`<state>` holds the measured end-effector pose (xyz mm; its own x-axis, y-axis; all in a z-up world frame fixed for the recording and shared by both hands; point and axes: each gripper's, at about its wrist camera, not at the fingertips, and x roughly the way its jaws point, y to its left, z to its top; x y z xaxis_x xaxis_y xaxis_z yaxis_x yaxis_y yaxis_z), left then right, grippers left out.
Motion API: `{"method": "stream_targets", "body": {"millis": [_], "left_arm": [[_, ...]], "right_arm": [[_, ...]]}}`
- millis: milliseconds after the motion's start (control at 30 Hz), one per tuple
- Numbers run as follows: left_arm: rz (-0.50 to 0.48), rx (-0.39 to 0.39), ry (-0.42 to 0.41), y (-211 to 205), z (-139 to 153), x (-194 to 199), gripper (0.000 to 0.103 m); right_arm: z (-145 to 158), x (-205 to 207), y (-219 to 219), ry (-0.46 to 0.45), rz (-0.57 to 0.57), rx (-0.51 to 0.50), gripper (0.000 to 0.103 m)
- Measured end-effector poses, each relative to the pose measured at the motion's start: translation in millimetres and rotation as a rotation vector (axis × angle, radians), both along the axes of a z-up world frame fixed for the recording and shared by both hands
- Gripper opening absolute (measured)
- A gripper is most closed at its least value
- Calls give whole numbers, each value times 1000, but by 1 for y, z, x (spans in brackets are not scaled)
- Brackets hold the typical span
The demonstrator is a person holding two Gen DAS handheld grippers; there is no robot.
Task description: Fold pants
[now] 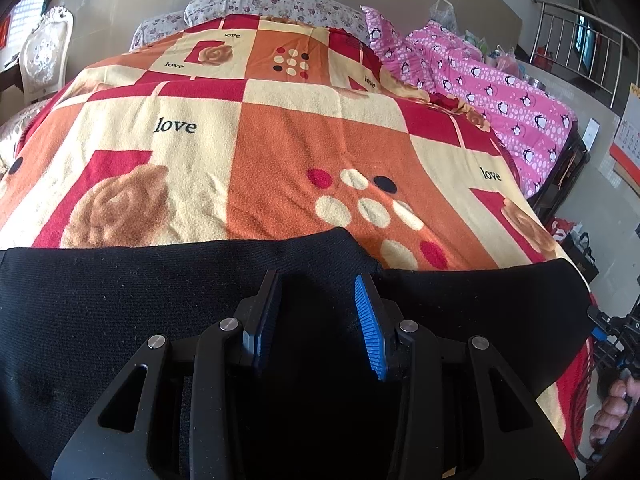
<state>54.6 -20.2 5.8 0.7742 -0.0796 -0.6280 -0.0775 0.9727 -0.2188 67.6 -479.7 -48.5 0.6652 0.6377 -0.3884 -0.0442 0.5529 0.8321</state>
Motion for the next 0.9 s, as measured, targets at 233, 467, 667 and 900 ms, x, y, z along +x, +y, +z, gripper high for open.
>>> {"method": "stream_targets", "body": {"millis": [233,467,667,900], "left_arm": [[-67,-78,-130,-20,47,-22,44],[-484,-211,57,-132,79,25,66],[-562,-145,268,-181,75,78,66],[-644,-118,283,-201,73,71,66]], "right_arm": [[-3,-4,2,-94,-42,-35,10],[21,-13,26,-177,-79,-262,9],[58,-43,123,-488,-51,-862,9],[52,-56,161,-625,7,-1049,9]]}}
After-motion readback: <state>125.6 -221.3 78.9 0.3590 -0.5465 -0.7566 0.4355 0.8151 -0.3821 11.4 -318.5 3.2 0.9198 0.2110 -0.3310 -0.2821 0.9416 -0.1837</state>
